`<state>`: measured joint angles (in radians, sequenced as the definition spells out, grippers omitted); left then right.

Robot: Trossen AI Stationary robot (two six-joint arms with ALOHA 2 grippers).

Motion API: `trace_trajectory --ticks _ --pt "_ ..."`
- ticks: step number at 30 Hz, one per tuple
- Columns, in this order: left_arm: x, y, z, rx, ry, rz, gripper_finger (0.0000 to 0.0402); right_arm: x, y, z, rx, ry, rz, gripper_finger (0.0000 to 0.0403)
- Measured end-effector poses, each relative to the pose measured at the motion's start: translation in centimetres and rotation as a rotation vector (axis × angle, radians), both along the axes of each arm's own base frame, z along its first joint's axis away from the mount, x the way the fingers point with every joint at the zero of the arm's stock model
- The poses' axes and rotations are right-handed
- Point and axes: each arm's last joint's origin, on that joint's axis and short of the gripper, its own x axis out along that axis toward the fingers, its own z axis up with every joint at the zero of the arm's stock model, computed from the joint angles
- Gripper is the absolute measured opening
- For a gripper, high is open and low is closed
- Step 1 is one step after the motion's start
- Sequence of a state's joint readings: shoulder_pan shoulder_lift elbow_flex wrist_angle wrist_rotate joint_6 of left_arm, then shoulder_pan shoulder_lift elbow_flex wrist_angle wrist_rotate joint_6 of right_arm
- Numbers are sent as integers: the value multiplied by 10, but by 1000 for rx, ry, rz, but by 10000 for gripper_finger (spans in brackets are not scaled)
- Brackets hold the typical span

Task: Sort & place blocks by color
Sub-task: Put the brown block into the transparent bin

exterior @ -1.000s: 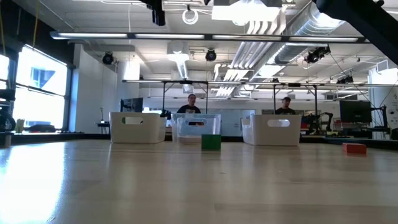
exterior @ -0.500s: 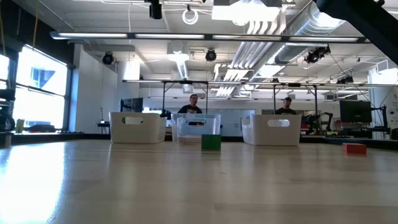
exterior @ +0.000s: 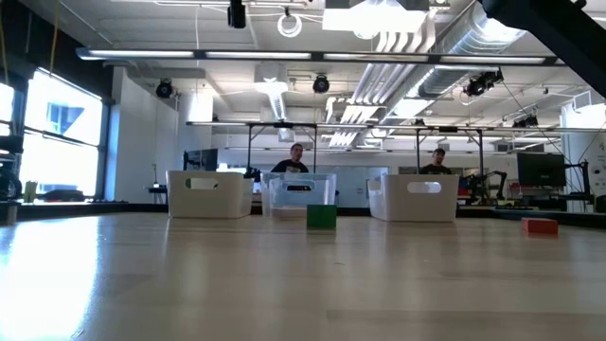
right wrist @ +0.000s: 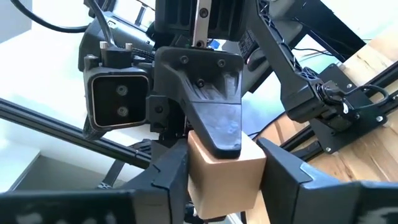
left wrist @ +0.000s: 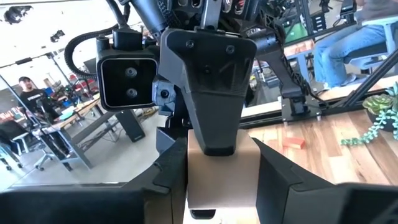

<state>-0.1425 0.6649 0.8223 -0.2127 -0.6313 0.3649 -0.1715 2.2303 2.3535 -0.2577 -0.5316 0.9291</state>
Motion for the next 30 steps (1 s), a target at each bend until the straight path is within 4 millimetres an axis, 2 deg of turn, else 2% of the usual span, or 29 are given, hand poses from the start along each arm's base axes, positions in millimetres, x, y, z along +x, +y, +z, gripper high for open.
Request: trace_trajectory --ticks 13,30 --pt "1 0 -1 33 27 2 145 -1 5 -3 -55 26 1 119" --pt "21 -2 -12 46 109 14 152 -2 6 -16 -79 130 -18 119"
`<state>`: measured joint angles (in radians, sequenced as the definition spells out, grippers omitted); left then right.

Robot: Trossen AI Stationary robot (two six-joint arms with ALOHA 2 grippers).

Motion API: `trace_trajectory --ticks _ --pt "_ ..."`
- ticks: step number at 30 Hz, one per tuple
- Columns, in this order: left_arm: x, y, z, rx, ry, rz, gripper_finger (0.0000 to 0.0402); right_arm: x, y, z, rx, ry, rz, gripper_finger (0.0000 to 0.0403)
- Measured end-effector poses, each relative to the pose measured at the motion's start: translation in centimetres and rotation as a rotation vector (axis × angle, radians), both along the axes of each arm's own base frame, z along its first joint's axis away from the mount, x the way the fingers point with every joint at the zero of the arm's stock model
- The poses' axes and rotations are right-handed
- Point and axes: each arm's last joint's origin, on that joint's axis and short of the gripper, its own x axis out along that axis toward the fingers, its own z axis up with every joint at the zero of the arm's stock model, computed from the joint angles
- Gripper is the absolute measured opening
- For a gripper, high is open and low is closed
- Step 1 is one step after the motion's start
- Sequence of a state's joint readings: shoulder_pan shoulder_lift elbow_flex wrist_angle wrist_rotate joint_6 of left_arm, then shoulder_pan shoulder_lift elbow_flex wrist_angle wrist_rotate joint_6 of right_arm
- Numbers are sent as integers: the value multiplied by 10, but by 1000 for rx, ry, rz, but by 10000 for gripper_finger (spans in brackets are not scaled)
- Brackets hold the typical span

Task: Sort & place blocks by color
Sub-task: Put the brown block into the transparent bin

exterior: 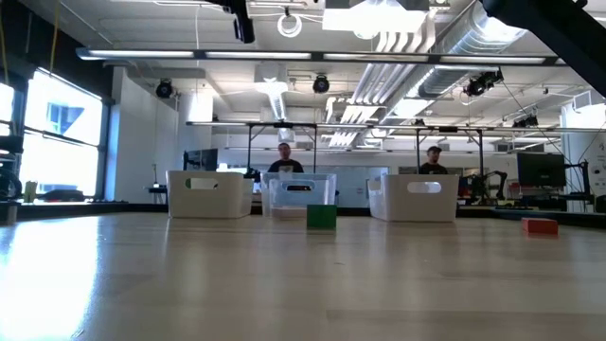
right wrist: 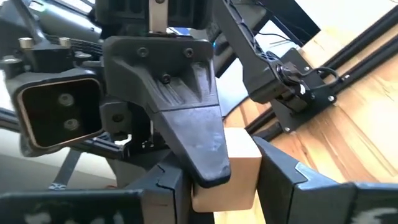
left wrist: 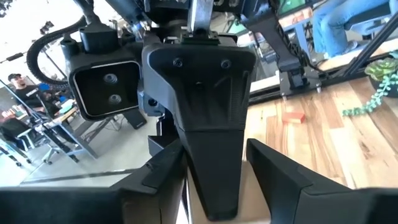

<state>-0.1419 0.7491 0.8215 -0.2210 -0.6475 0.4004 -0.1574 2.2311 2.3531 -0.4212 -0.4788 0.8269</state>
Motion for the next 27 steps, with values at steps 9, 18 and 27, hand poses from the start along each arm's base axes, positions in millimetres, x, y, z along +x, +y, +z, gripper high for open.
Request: trace_trajectory --ticks 9,18,27 --pt "1 0 0 -21 -16 2 199 -1 -1 -5 -5 54 -32 119" --pt "-1 3 0 -9 -19 112 242 -7 -6 -19 -59 207 -121 119" --pt "-1 4 0 0 -13 133 243 -18 -25 -33 -161 374 -235 119"
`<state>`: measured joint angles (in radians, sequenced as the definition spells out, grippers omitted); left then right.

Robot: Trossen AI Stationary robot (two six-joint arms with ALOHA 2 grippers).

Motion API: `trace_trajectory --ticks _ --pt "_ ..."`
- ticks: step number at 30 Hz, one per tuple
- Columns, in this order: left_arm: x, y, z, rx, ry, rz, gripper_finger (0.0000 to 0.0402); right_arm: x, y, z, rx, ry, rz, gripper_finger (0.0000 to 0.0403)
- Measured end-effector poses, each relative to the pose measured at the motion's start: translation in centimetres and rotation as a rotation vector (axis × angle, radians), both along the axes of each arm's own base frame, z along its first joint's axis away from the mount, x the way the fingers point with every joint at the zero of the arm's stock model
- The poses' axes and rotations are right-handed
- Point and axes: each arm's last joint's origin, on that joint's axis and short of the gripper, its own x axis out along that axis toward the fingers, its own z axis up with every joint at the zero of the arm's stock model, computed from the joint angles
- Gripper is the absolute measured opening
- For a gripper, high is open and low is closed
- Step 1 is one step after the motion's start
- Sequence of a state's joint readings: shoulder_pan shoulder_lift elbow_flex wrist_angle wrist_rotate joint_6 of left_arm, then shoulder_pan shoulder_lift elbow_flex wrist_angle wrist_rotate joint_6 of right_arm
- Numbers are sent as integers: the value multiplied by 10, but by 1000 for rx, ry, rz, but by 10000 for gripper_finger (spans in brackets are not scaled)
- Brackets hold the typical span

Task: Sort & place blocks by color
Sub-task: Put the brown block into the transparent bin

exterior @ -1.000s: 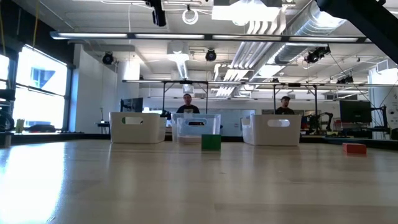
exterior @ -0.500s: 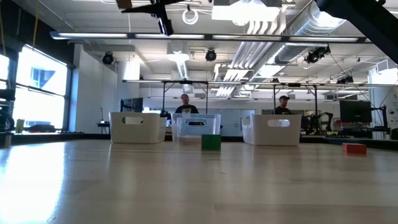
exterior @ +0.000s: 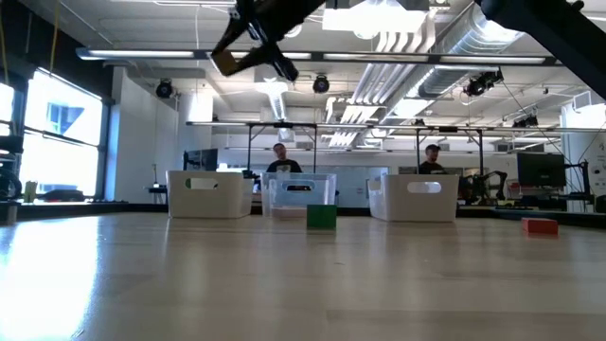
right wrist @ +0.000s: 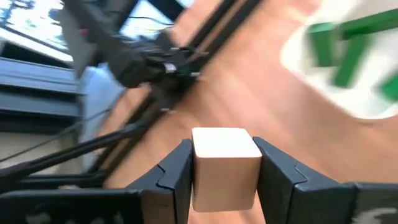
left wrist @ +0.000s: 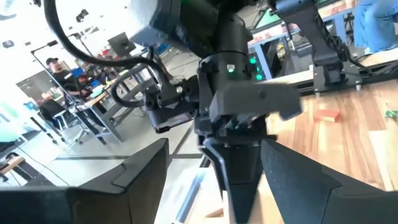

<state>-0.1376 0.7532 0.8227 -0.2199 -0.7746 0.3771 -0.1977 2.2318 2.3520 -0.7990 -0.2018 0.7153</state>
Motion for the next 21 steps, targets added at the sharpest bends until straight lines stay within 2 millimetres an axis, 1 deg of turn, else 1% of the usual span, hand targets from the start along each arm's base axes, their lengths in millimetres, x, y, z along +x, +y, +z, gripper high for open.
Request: trace_trajectory --ticks 6,10,15,21 --pt "0 8 0 -6 -4 55 243 -14 -23 -10 -133 159 -78 119" --pt "-1 17 0 -7 -5 110 243 -24 -39 -15 -266 265 -100 119" --pt "-2 28 0 -44 -38 181 243 -31 -61 -19 -421 347 -113 119" --pt "-2 41 -2 -44 -30 267 243 -37 -79 -46 -488 467 -67 119"
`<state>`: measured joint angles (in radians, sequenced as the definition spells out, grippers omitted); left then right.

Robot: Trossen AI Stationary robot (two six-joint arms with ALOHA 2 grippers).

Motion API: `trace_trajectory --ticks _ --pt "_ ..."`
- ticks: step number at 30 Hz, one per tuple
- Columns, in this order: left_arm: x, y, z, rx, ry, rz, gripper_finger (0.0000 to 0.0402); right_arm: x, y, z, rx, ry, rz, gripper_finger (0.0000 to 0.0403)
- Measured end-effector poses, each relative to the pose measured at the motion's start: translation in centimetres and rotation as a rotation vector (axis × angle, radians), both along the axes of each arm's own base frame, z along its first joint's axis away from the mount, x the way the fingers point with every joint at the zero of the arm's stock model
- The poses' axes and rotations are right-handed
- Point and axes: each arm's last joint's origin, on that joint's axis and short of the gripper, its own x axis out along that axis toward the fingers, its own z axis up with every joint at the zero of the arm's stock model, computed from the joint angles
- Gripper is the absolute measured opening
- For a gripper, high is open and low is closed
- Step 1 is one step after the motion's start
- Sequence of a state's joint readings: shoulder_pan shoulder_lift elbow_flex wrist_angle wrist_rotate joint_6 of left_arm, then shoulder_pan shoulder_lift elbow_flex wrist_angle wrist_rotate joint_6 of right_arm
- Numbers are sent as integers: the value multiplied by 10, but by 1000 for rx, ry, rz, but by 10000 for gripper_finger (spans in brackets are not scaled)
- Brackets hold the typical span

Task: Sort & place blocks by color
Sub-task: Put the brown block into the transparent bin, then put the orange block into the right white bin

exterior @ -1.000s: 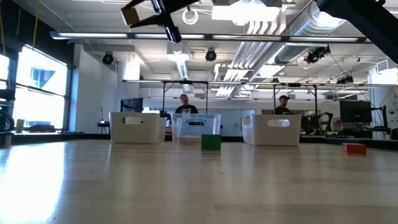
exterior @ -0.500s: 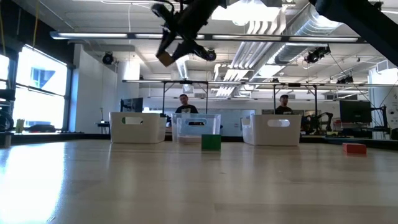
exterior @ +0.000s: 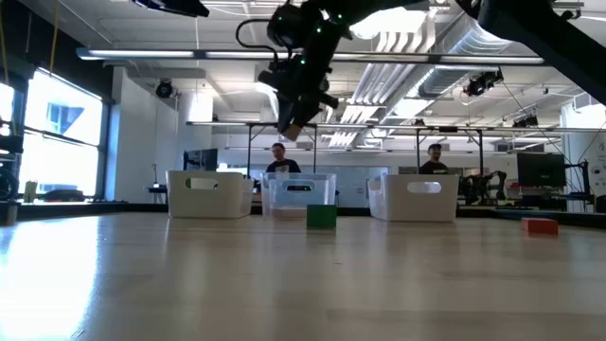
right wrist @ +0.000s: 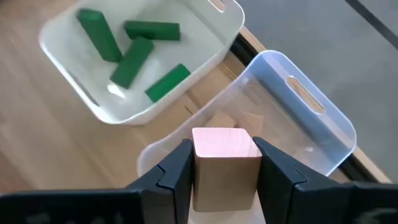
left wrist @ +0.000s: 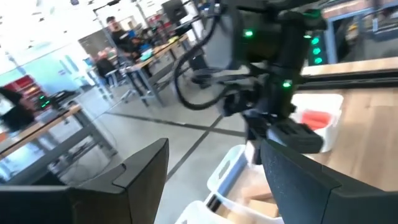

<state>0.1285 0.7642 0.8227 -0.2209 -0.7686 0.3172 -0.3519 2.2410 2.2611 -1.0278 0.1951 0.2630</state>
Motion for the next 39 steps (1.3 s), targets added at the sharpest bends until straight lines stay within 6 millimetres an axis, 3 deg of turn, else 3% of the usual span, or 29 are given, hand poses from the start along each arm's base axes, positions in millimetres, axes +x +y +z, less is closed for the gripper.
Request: trace_trajectory --ticks 14,19,26,34,39 --pt "11 44 -16 -79 64 90 243 -12 -22 -65 86 113 11 119" --pt "18 59 -26 -117 94 142 243 -14 -23 -77 127 118 17 120" --pt "24 74 -37 -160 139 140 243 -13 -24 -77 110 115 38 163" --pt "22 74 -36 -160 132 140 243 -13 -21 -75 176 81 -13 221" --pt "17 71 -30 -156 103 106 243 -19 -18 -53 279 17 -122 224"
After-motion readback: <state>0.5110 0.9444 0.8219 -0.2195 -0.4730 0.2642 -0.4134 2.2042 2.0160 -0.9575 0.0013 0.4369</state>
